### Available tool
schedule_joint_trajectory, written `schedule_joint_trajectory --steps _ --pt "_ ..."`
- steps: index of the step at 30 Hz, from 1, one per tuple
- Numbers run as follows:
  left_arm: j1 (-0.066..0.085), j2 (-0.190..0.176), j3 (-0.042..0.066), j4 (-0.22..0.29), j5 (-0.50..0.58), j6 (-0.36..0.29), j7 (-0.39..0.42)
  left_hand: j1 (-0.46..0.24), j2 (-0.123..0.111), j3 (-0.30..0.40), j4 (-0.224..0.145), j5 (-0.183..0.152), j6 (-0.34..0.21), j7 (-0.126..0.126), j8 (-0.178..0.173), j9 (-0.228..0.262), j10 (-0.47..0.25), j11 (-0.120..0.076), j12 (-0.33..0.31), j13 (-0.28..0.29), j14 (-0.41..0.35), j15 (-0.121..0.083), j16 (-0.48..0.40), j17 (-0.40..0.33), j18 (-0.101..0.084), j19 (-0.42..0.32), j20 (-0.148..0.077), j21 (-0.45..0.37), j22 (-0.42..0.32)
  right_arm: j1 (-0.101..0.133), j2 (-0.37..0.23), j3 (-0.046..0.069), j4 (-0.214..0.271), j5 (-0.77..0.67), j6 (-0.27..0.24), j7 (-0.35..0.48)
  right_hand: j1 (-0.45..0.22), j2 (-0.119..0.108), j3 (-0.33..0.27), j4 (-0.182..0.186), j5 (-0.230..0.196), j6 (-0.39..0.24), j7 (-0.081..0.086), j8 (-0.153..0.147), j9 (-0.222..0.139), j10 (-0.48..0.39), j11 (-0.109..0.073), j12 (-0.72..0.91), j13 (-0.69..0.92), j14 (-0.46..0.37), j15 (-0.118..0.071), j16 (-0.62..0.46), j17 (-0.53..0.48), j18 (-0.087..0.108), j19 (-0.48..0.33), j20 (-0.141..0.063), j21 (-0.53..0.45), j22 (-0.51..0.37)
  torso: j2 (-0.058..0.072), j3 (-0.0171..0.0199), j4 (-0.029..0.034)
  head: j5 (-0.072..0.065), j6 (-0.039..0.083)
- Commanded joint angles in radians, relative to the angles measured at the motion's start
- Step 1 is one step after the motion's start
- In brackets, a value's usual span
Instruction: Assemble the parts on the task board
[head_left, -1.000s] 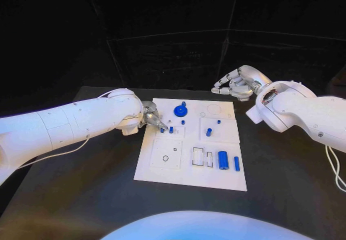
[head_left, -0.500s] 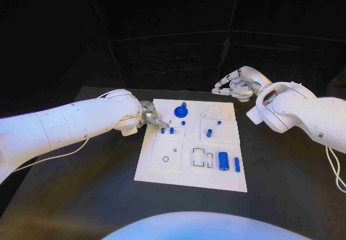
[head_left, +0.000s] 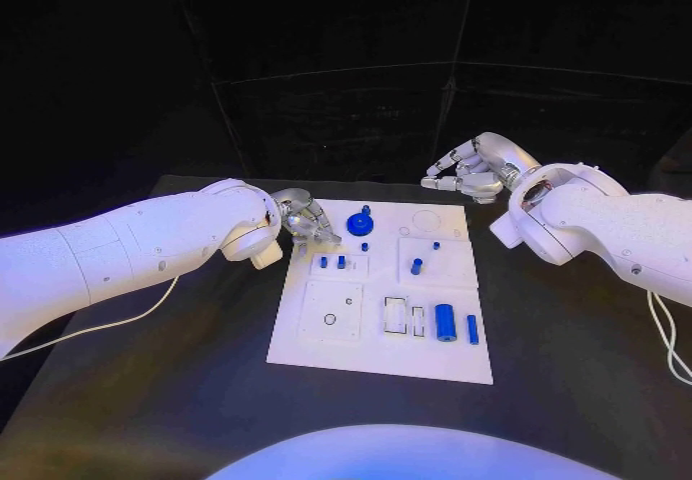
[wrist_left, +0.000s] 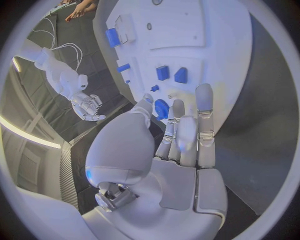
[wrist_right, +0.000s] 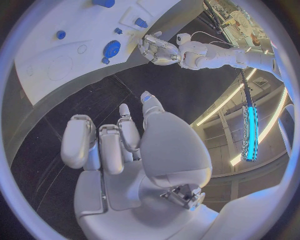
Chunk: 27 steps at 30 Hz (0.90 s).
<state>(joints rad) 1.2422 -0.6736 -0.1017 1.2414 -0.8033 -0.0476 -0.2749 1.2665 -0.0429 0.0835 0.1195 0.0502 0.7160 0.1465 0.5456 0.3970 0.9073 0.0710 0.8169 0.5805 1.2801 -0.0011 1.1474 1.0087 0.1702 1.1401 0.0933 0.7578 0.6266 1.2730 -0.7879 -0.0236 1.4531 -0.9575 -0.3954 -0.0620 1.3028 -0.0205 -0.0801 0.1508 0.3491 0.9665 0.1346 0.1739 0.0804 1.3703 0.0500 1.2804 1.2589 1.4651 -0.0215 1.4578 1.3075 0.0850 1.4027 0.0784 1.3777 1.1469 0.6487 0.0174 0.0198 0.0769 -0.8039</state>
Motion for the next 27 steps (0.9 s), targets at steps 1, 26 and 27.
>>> schedule_joint_trajectory --steps 1,26,27 --pt "0.002 0.018 -0.003 -0.001 -0.015 -0.046 0.258 0.103 0.029 0.039 -0.051 0.005 0.003 0.013 -0.01 -0.015 -0.076 0.017 -0.045 -0.027 -0.177 0.019 -0.185 -0.191 -0.002 -0.087 0.015 -0.078 -0.045 0.002 0.003 0.001 0.0 0.002 -0.001 0.01 -0.005 0.008 -0.004 0.0 0.005 -0.007 0.001 0.006 -0.002 -0.005 0.0 -0.003 -0.001 0.059 -0.005 -0.005 0.037 -0.004 -0.009 0.0 -0.007 -0.002 0.002 -0.0009 -0.0018 -0.003 0.004" --pt "0.003 0.167 -0.074 -0.114 -0.43 -0.119 0.299 0.149 -0.023 0.104 -0.169 -0.001 0.121 0.003 -0.162 -0.193 -0.069 0.022 -0.26 -0.282 0.146 0.013 0.216 0.169 -0.009 0.121 0.02 0.153 0.147 0.002 0.003 0.001 0.006 0.002 -0.005 0.009 0.001 0.012 -0.006 0.0 0.02 -0.008 0.001 0.009 -0.002 -0.004 -0.001 -0.002 0.001 0.06 -0.006 -0.005 0.038 -0.004 -0.008 0.0 -0.006 0.0 0.002 0.0002 -0.0033 -0.022 0.013" --pt "0.003 0.17 -0.075 -0.118 -0.432 -0.116 0.294 0.148 -0.021 0.104 -0.168 -0.002 0.123 0.003 -0.162 -0.194 -0.067 0.021 -0.26 -0.283 0.15 0.012 0.22 0.174 -0.013 0.131 0.019 0.171 0.167 0.002 0.003 0.001 0.006 0.002 -0.005 0.009 0.001 0.012 -0.006 0.0 0.02 -0.008 0.001 0.009 -0.002 -0.004 -0.001 -0.002 0.001 0.06 -0.006 -0.005 0.038 -0.004 -0.008 0.0 -0.006 0.0 0.002 0.0004 -0.0029 -0.022 0.014"
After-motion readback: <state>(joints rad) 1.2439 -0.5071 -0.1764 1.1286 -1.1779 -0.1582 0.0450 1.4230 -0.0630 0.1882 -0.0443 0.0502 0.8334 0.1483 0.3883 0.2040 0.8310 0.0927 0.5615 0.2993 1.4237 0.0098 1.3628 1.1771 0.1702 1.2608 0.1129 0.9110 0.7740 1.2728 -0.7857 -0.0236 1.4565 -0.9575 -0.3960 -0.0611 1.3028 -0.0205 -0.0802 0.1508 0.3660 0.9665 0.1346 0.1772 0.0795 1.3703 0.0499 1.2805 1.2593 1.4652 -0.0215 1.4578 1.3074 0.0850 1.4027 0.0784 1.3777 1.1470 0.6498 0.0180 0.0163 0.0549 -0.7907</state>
